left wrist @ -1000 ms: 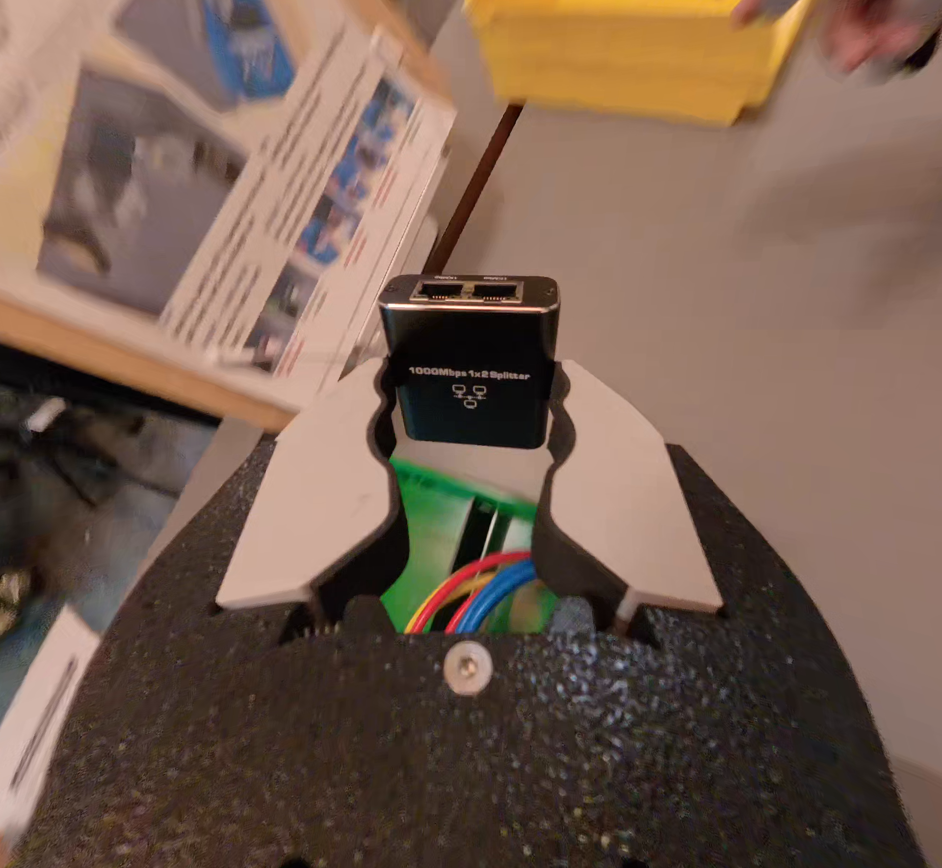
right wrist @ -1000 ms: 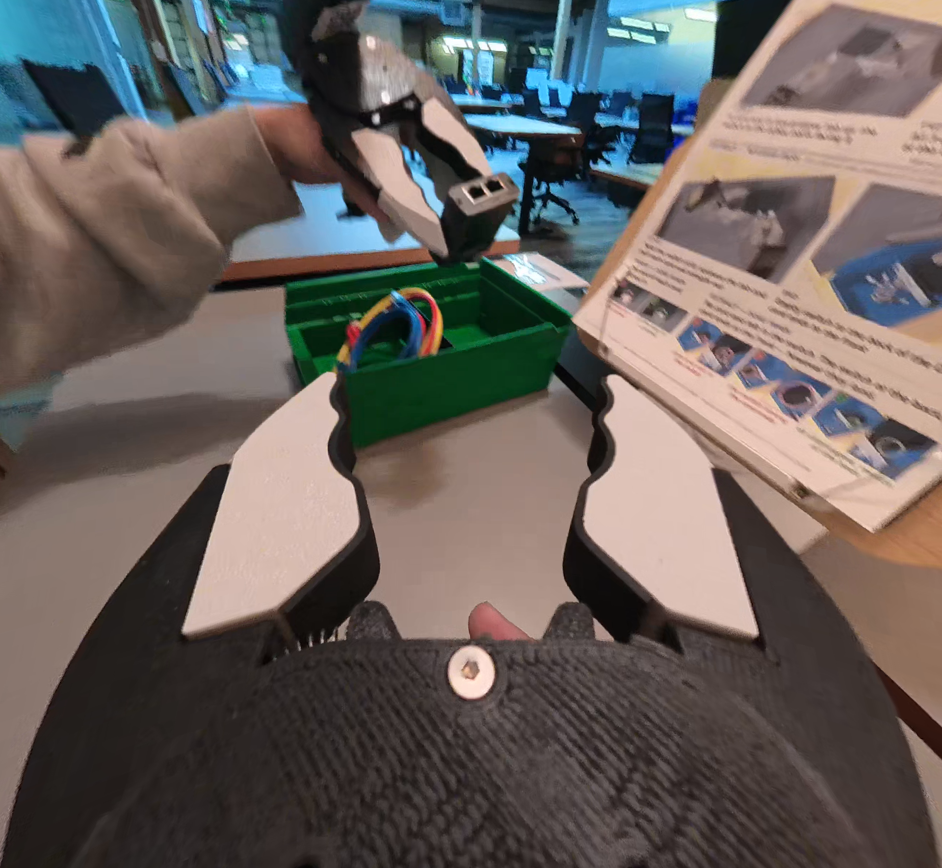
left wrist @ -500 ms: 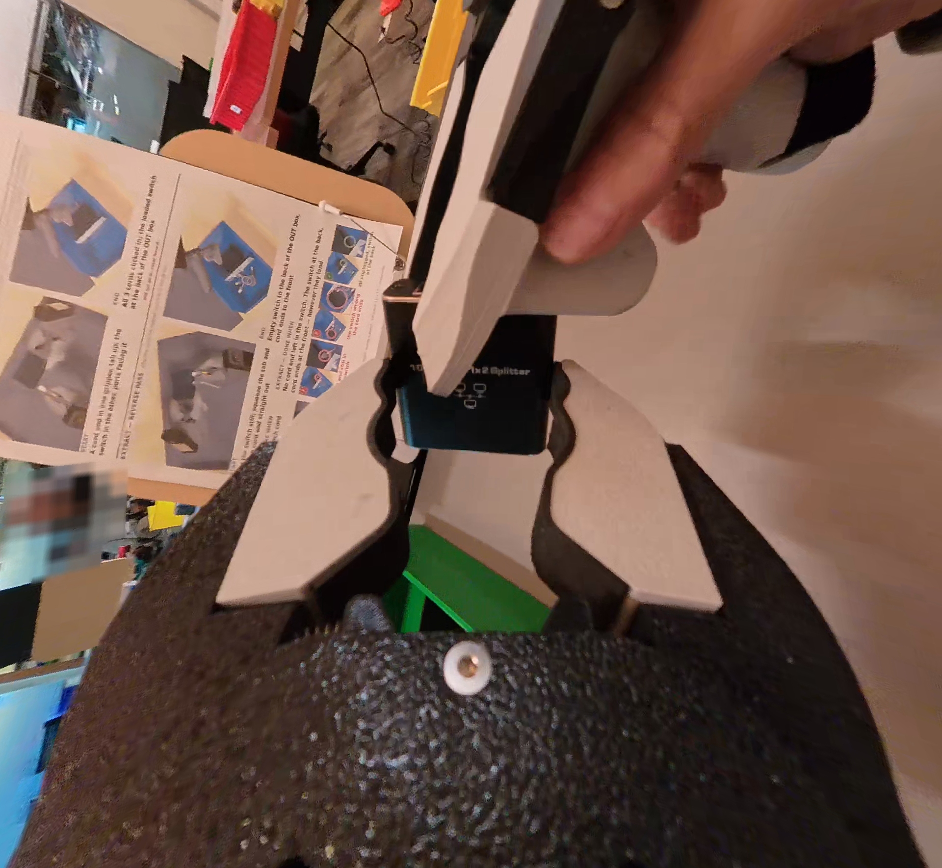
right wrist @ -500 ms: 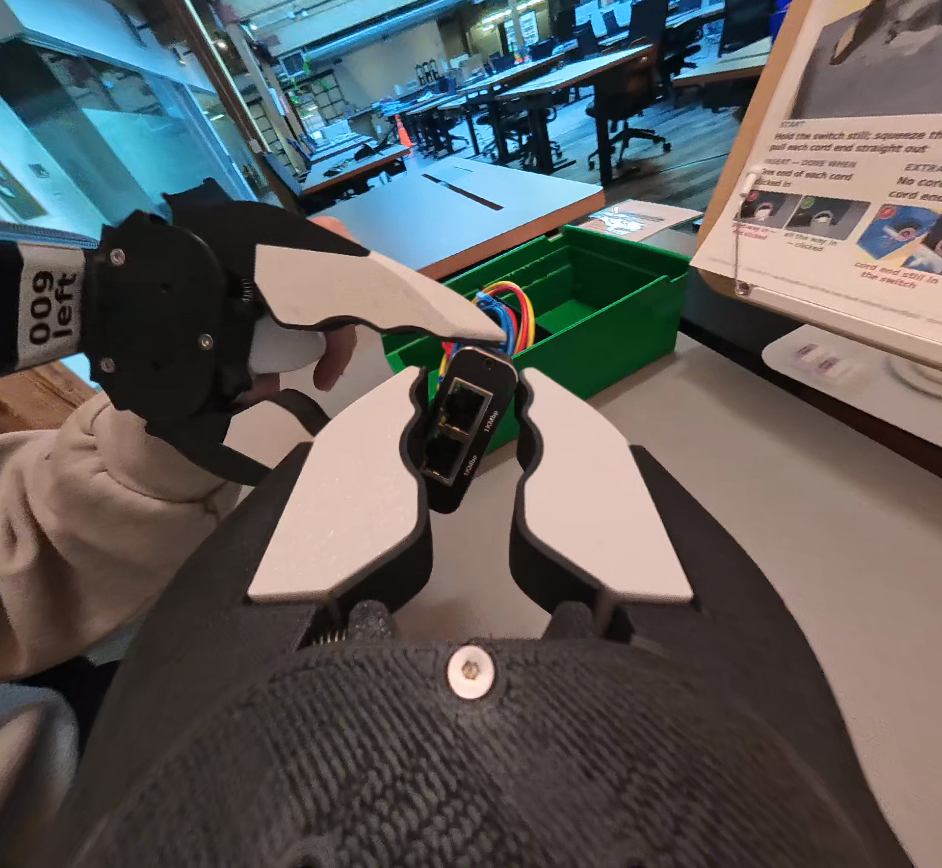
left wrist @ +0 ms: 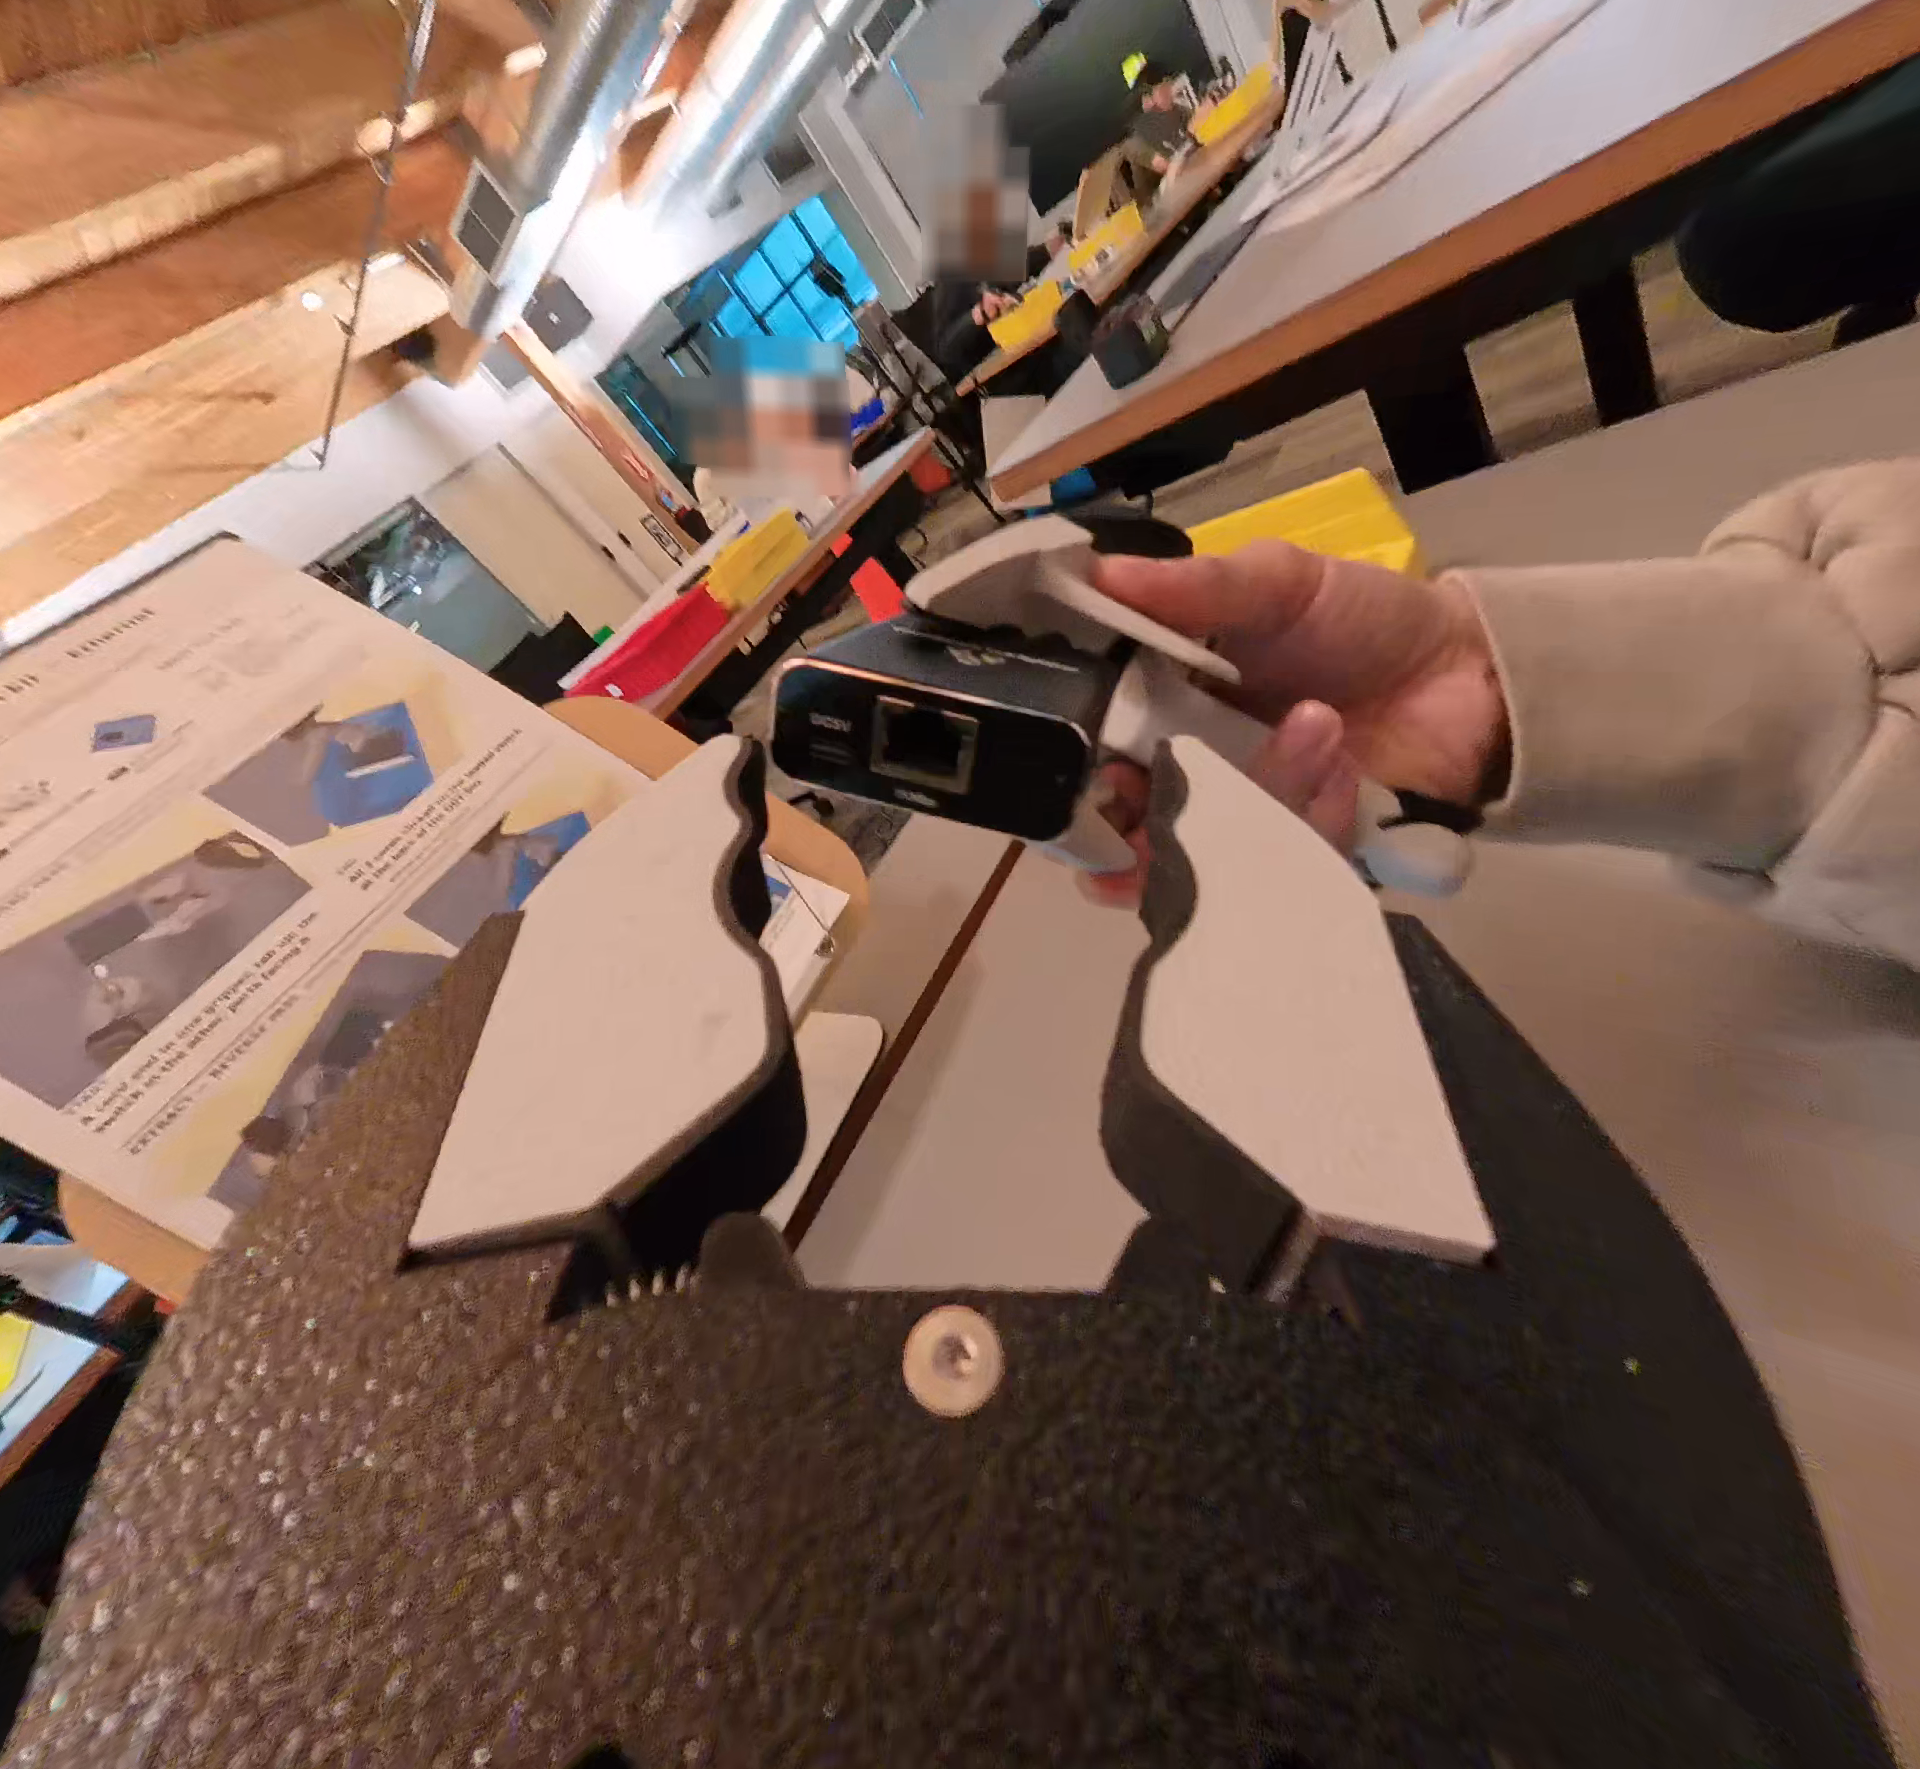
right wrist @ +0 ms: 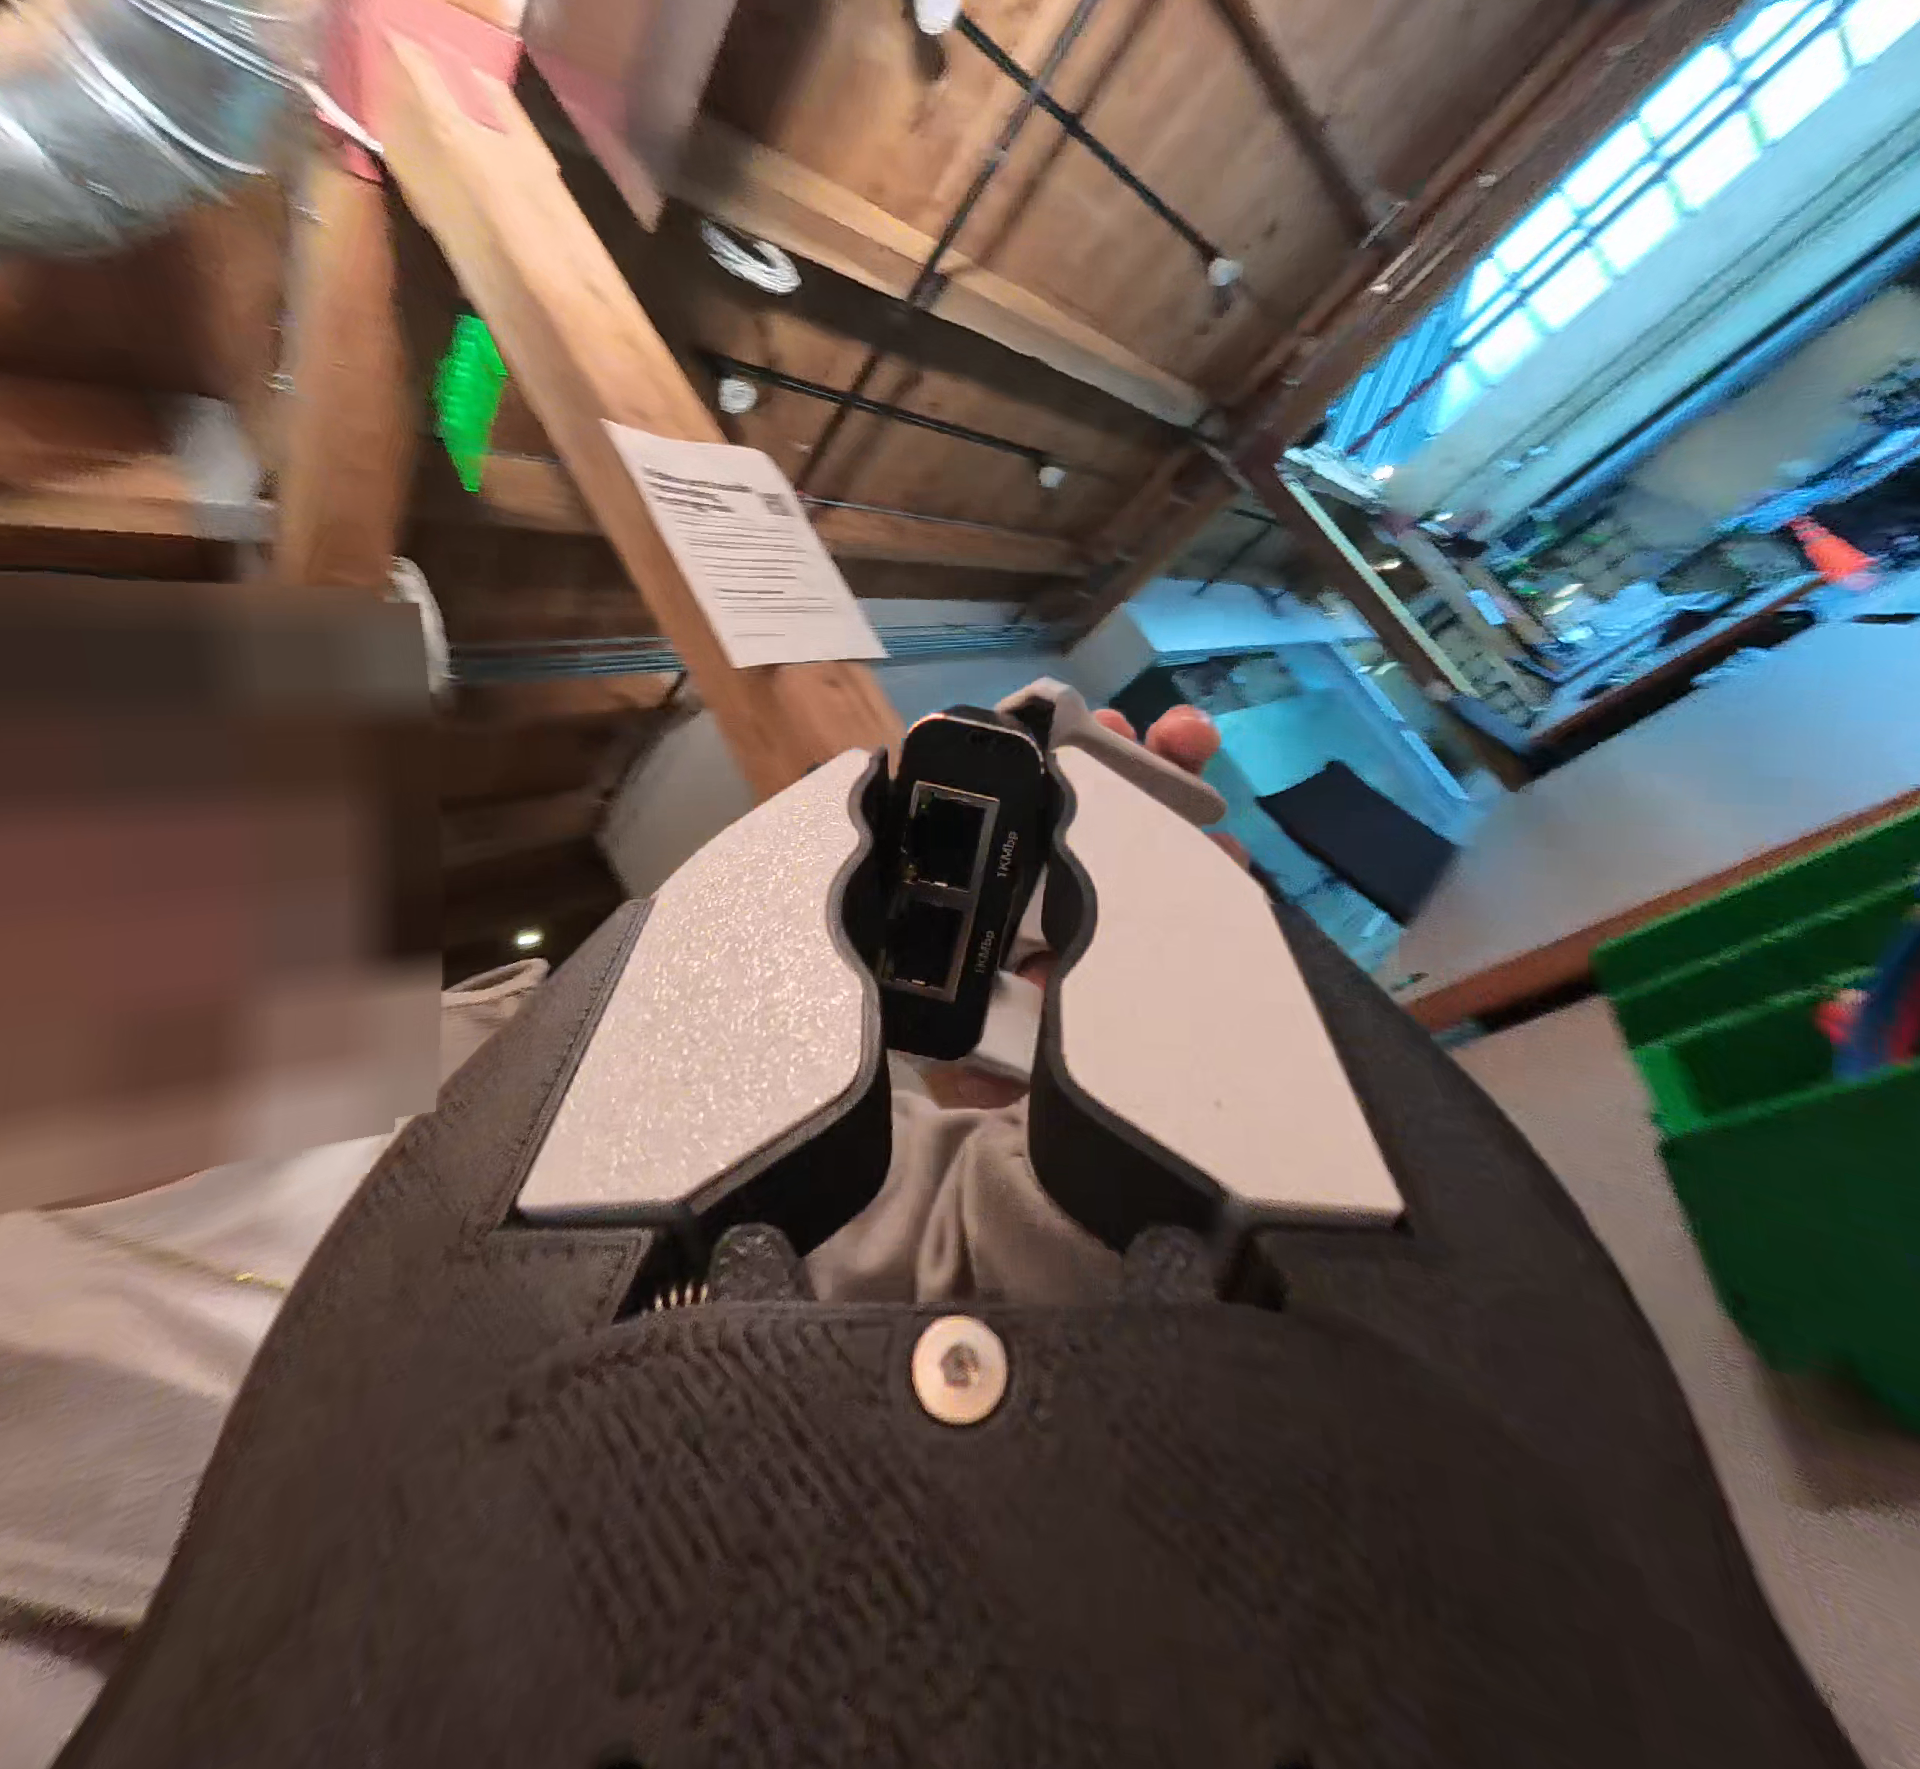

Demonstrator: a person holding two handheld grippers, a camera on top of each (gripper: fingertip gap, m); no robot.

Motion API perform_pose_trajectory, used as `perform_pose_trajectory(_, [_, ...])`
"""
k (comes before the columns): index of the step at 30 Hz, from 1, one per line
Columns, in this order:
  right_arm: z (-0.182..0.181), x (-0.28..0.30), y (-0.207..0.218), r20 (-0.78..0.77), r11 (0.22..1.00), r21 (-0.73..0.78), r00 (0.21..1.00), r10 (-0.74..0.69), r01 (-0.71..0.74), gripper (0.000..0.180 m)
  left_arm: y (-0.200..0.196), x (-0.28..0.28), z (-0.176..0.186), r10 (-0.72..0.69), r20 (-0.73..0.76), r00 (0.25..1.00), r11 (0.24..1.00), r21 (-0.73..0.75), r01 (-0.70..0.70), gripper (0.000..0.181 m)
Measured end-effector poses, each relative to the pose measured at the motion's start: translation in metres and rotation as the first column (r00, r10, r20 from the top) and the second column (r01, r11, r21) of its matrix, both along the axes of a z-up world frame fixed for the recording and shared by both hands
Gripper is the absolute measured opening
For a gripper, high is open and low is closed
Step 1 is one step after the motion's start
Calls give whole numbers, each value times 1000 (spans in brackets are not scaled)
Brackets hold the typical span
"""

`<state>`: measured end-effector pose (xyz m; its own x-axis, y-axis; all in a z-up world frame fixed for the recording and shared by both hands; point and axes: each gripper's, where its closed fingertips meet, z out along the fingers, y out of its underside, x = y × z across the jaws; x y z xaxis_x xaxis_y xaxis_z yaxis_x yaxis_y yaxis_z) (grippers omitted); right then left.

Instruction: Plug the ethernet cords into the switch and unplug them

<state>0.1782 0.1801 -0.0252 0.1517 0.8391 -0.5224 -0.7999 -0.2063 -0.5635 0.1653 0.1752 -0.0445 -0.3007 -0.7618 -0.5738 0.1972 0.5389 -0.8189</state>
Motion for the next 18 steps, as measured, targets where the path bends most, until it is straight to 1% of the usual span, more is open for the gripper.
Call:
perform_pose_trajectory(1, [1,-4,0,-9,1000,10,1000,28,-28,27,-1,-1,3,1,12,1000,1000,1,-1,65])
perform_pose_trajectory(3, [2,-11,-1,-19,997,29,998,66,-65,27,-2,-1,6,1,27,1000,1000,7,-2,62])
perform_pose_trajectory(5, [4,-14,-1,-54,994,30,993,102,-101,26,-2,-3,9,2,61,998,1000,29,-3,62])
perform_pose_trajectory(8, [3,-19,-3,-57,987,41,986,156,-153,26,-4,-8,10,1,60,998,999,49,-4,61])
perform_pose_trajectory(10, [2,-20,-1,-31,992,46,992,122,-120,28,-3,-9,9,26,37,999,999,38,-27,61])
perform_pose_trajectory(12, [2,-18,1,1,997,54,998,58,-58,30,-2,-9,9,38,19,999,999,-9,-38,61])
perform_pose_trajectory(13, [4,-15,0,23,997,83,1000,-1,0,33,-3,-9,9,30,5,1000,998,-51,-30,61])
perform_pose_trajectory(15, [6,-5,-1,88,975,146,979,-184,170,51,-3,-11,10,9,-42,999,985,-173,-17,61])
perform_pose_trajectory(16, [5,-2,-5,154,945,199,945,-290,258,58,-2,-11,11,-4,-69,998,969,-246,-13,61])
perform_pose_trajectory(17, [3,-2,-10,241,906,274,889,-388,322,58,-3,-12,10,-46,-120,992,946,-324,4,61])
perform_pose_trajectory(18, [-1,-8,-15,343,865,356,812,-473,353,57,-5,-14,9,-95,-164,982,914,-404,21,61])
